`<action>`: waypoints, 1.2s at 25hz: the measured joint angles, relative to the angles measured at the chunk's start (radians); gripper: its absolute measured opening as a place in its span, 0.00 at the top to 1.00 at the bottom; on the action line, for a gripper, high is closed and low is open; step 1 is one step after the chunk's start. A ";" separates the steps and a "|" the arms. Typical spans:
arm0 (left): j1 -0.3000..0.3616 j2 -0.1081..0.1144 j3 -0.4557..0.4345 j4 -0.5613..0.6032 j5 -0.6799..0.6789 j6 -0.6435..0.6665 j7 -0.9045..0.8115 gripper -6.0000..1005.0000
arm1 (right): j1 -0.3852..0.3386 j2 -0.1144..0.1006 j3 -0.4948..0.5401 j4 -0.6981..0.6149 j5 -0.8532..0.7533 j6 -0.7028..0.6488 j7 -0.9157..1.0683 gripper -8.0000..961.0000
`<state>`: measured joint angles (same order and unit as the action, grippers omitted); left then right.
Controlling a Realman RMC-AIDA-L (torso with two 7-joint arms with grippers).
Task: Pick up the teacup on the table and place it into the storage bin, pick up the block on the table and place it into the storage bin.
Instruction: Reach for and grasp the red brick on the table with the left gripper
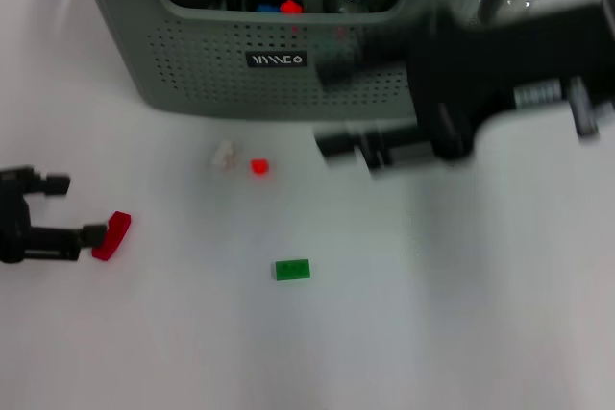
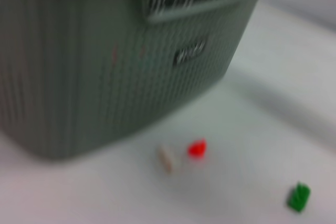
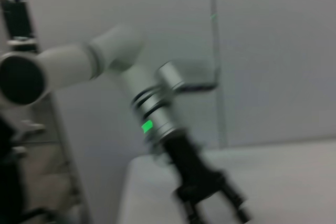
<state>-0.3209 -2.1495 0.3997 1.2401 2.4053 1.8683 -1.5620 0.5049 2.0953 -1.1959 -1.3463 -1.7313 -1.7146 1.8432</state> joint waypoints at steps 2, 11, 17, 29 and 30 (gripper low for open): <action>-0.006 -0.013 0.070 0.076 0.057 0.005 -0.154 0.08 | -0.007 0.000 0.008 0.051 -0.022 -0.048 -0.005 0.30; -0.075 -0.019 0.382 0.186 0.148 -0.053 -0.666 0.08 | 0.016 -0.004 0.043 0.186 -0.226 -0.071 -0.020 0.30; -0.137 -0.019 0.550 0.207 0.302 -0.131 -0.909 0.08 | 0.036 -0.019 0.089 0.233 -0.255 -0.071 -0.061 0.30; -0.147 -0.021 0.888 0.198 0.451 -0.223 -1.202 0.10 | 0.053 -0.033 0.110 0.322 -0.255 -0.060 -0.157 0.30; -0.144 -0.021 0.903 0.193 0.452 -0.234 -1.213 0.11 | 0.053 -0.033 0.110 0.325 -0.255 -0.059 -0.162 0.30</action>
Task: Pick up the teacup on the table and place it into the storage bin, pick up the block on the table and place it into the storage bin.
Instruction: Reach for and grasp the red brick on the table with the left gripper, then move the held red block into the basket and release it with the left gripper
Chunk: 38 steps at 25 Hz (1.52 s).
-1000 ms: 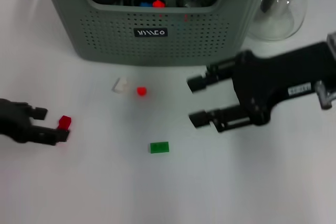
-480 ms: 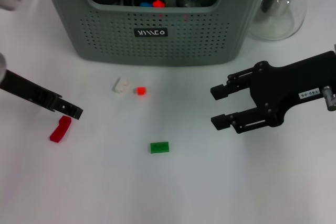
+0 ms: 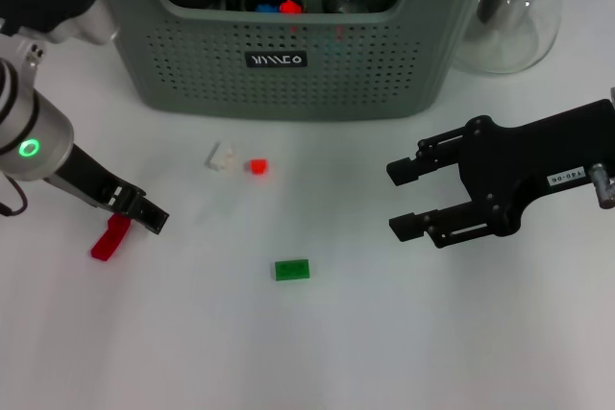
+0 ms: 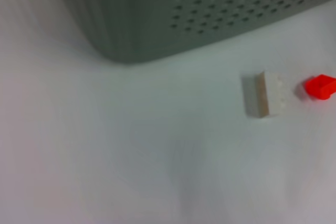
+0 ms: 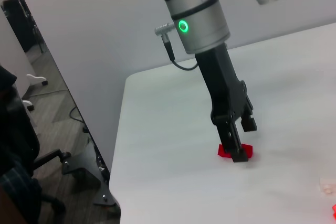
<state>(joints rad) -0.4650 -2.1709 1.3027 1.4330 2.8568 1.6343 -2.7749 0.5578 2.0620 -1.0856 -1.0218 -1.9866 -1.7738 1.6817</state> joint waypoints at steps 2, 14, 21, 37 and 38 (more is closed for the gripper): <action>0.003 0.000 0.012 -0.012 0.001 -0.017 -0.009 0.13 | 0.000 0.000 0.000 0.005 0.000 0.001 -0.009 0.30; 0.018 0.004 0.021 -0.070 0.004 -0.075 -0.012 0.35 | -0.008 0.009 0.001 0.009 0.000 0.010 -0.017 0.30; 0.018 0.006 0.022 -0.095 0.004 -0.102 -0.009 0.42 | -0.010 0.010 0.001 0.011 0.000 0.013 -0.019 0.30; 0.011 0.016 0.022 -0.125 0.007 -0.136 -0.001 0.78 | -0.001 0.009 0.036 0.034 0.000 0.015 -0.039 0.30; 0.011 0.016 0.023 -0.124 0.007 -0.135 -0.001 0.80 | -0.001 0.008 0.038 0.034 0.000 0.015 -0.040 0.30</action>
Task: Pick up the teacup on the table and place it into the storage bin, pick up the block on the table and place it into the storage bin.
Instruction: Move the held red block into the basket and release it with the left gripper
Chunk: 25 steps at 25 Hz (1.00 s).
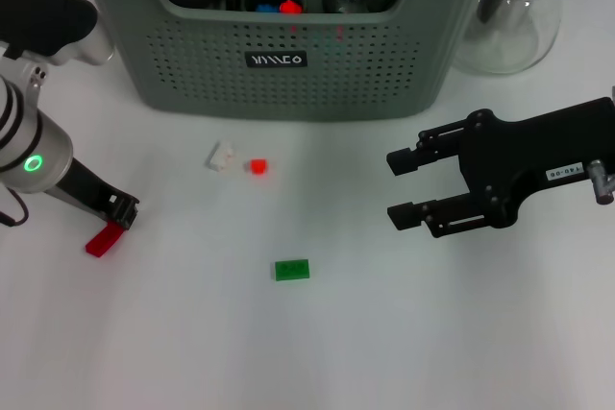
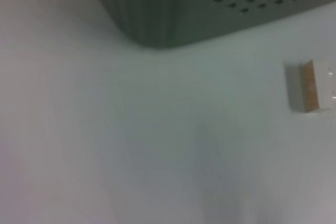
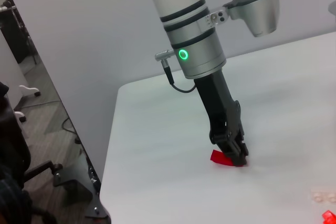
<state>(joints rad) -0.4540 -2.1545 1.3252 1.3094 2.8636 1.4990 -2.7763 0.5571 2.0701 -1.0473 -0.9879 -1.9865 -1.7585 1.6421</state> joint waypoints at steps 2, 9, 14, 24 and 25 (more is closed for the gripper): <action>0.003 0.001 0.000 0.013 0.001 0.008 0.000 0.82 | 0.000 -0.001 0.005 0.000 0.000 0.000 0.000 0.30; 0.027 -0.008 -0.046 0.220 -0.003 0.140 0.004 0.82 | -0.001 -0.010 0.015 0.000 0.000 0.000 0.000 0.30; 0.032 -0.018 -0.048 0.409 -0.057 0.251 0.001 0.81 | -0.001 -0.031 0.028 0.035 -0.020 0.014 0.003 0.30; -0.064 -0.011 -0.151 0.575 -0.406 0.288 0.040 0.81 | 0.007 -0.085 0.087 0.102 -0.106 0.004 0.064 0.31; -0.088 -0.011 -0.179 0.580 -0.444 0.290 0.056 0.81 | 0.007 -0.087 0.099 0.102 -0.106 0.002 0.067 0.31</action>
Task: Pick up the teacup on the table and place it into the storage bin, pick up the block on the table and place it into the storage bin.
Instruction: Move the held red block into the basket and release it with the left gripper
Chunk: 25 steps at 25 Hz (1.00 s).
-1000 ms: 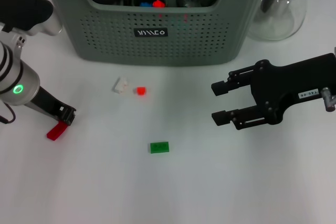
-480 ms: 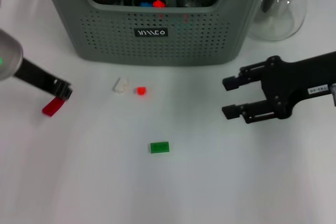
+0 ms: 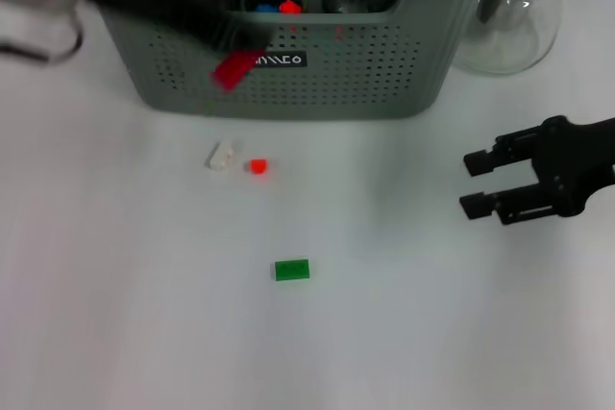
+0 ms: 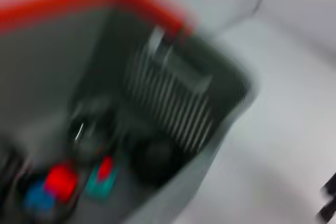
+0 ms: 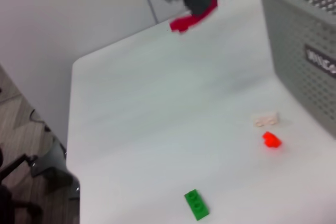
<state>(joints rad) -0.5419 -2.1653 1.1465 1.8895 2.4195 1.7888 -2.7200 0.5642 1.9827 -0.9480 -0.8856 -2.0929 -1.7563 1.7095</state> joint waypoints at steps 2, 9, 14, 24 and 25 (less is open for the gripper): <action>-0.046 0.001 -0.058 0.001 -0.059 0.002 0.028 0.81 | 0.000 -0.001 0.019 0.000 -0.001 -0.005 0.003 0.31; -0.180 0.025 -0.170 -0.124 -0.097 -0.105 0.130 0.81 | 0.010 -0.001 0.038 0.001 -0.001 -0.007 0.008 0.31; -0.249 0.090 -0.171 -0.417 -0.083 -0.344 0.186 0.81 | 0.019 0.008 0.041 0.001 -0.001 0.003 0.008 0.31; -0.345 0.129 -0.162 -0.861 -0.081 -0.740 0.266 0.80 | 0.050 0.014 0.042 0.009 -0.010 0.009 0.019 0.31; -0.347 0.127 -0.158 -0.882 -0.081 -0.769 0.275 0.80 | 0.055 0.015 0.042 0.015 -0.010 0.011 0.019 0.31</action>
<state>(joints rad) -0.8893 -2.0381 0.9882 1.0071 2.3387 1.0193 -2.4447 0.6188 1.9973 -0.9063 -0.8709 -2.1031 -1.7455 1.7285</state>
